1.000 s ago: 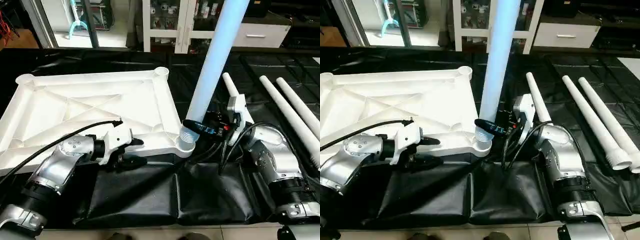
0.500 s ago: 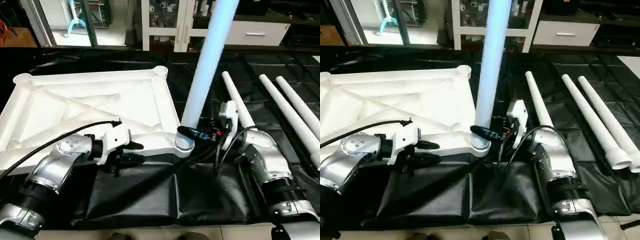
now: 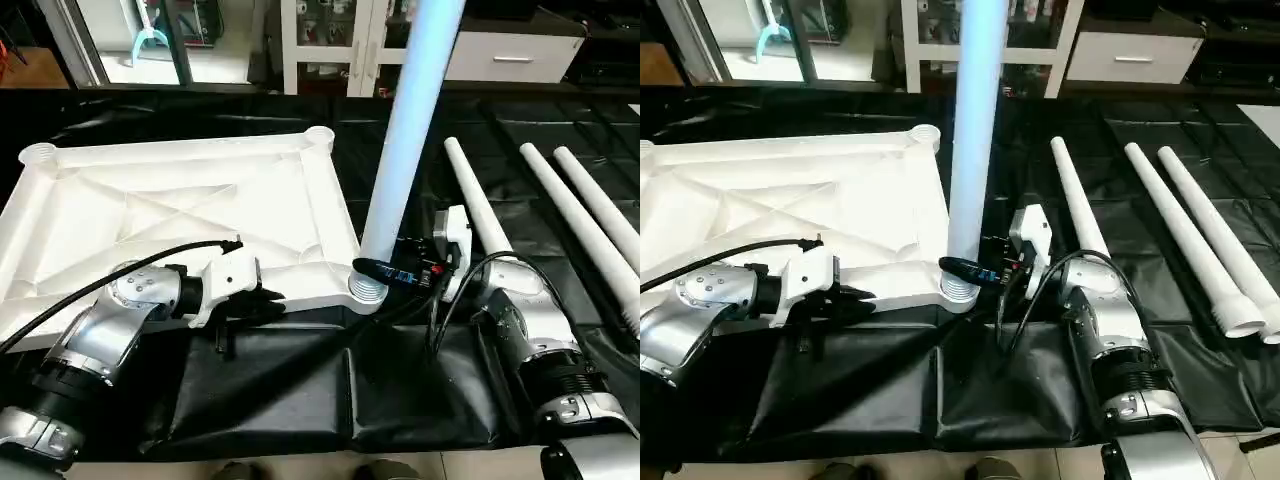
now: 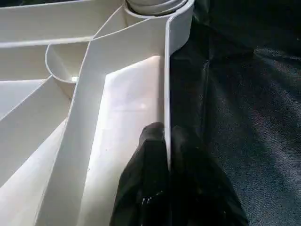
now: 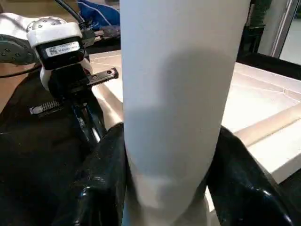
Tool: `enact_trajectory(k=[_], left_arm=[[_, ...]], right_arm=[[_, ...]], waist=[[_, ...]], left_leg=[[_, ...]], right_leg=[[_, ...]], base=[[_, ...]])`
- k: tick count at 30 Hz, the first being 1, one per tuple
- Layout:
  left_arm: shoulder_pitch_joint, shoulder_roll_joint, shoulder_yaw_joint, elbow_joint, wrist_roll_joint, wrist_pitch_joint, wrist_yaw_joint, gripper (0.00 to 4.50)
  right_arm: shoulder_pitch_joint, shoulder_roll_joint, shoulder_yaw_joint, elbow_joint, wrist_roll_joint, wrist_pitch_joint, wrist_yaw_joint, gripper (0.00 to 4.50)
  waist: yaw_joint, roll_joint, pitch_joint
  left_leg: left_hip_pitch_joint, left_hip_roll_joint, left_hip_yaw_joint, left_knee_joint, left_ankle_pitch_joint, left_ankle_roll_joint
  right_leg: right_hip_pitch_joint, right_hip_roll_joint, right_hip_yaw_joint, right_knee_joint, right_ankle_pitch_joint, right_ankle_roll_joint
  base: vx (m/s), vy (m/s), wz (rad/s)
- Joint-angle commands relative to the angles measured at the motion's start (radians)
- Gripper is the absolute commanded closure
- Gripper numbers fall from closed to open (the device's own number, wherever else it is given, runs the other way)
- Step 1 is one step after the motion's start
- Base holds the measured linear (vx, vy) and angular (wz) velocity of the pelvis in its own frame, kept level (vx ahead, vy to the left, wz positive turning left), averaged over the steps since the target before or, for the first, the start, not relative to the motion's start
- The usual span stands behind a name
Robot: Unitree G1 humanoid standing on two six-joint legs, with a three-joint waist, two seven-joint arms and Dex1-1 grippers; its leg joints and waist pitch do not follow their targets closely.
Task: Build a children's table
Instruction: Insert table leg to table base
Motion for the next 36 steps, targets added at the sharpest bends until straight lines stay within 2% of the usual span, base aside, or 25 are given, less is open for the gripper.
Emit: enact_trajectory(k=[1, 7, 11, 13, 19, 27, 30, 35, 36], left_arm=[[0.039, 0.022, -0.038, 0.035, 0.031, 0.032, -0.032, 4.46], [0.051, 0.025, -0.039, 0.023, 0.035, 0.035, -0.033, 4.49], [0.069, 0.024, -0.044, 0.004, 0.039, 0.042, -0.035, 4.49], [0.084, 0.022, -0.046, -0.012, 0.043, 0.046, -0.029, 4.49], [0.108, 0.008, -0.040, -0.042, 0.039, 0.059, -0.013, 4.50], [0.117, 0.010, -0.050, -0.063, 0.044, 0.073, -0.022, 4.50], [0.116, 0.014, -0.055, -0.065, 0.056, 0.077, -0.025, 4.50], [0.116, 0.009, -0.056, -0.067, 0.059, 0.081, -0.021, 4.50], [0.116, 0.009, -0.055, -0.068, 0.059, 0.082, -0.020, 4.50]], right_arm=[[-0.017, -0.007, -0.010, 0.050, -0.023, -0.023, -0.019, 2.61], [-0.001, -0.002, 0.002, 0.066, -0.033, -0.040, 0.002, 2.61], [0.019, -0.007, 0.004, 0.089, -0.039, -0.044, 0.004, 2.61], [0.035, -0.007, -0.003, 0.110, -0.041, -0.058, -0.009, 2.61], [0.072, 0.019, -0.037, 0.115, -0.024, -0.093, -0.067, 2.61], [0.086, 0.030, -0.029, 0.110, -0.027, -0.099, -0.076, 2.61], [0.092, 0.027, -0.009, 0.114, -0.054, -0.111, -0.090, 2.61], [0.121, 0.037, -0.006, 0.103, -0.059, -0.137, -0.103, 2.61], [0.123, 0.037, -0.007, 0.103, -0.059, -0.139, -0.105, 2.61]], waist=[[-0.006, -0.001, -0.043], [-0.006, -0.001, -0.041], [-0.007, 0.001, -0.042], [-0.008, -0.004, -0.042], [-0.008, -0.002, -0.038], [-0.011, -0.002, -0.037], [-0.012, -0.001, -0.036], [-0.014, -0.004, -0.031], [-0.017, -0.008, -0.033]], left_leg=[[0.030, 0.065, -0.035, -0.092, -0.251, 0.036], [0.033, 0.067, -0.034, -0.097, -0.261, 0.033], [0.034, 0.069, -0.033, -0.099, -0.256, 0.032], [0.033, 0.068, -0.031, -0.098, -0.254, 0.034], [0.035, 0.070, -0.034, -0.105, -0.297, 0.020], [0.037, 0.071, -0.035, -0.110, -0.323, 0.006], [0.038, 0.071, -0.035, -0.112, -0.338, -0.002], [0.043, 0.070, -0.037, -0.116, -0.398, -0.022], [0.041, 0.070, -0.041, -0.120, -0.397, -0.025]], right_leg=[[0.015, -0.078, 0.047, -0.096, -0.211, -0.272], [0.013, -0.077, 0.048, -0.102, -0.245, -0.267], [0.013, -0.077, 0.048, -0.100, -0.222, -0.272], [0.013, -0.077, 0.049, -0.100, -0.213, -0.276], [0.008, -0.078, 0.051, -0.109, -0.277, -0.256], [0.004, -0.077, 0.052, -0.113, -0.294, -0.242], [0.002, -0.076, 0.051, -0.114, -0.296, -0.239], [-0.005, -0.078, 0.053, -0.125, -0.382, -0.210], [0.001, -0.079, 0.052, -0.124, -0.387, -0.203]], base=[[0.000, 0.000, 0.00], [0.000, 0.000, 0.00], [0.000, 0.000, 0.00], [0.000, 0.000, 0.00], [0.000, 0.000, 0.00], [0.000, 0.000, 0.00], [0.000, 0.000, 0.00], [0.000, 0.000, 0.00], [0.000, 0.000, 0.00]])
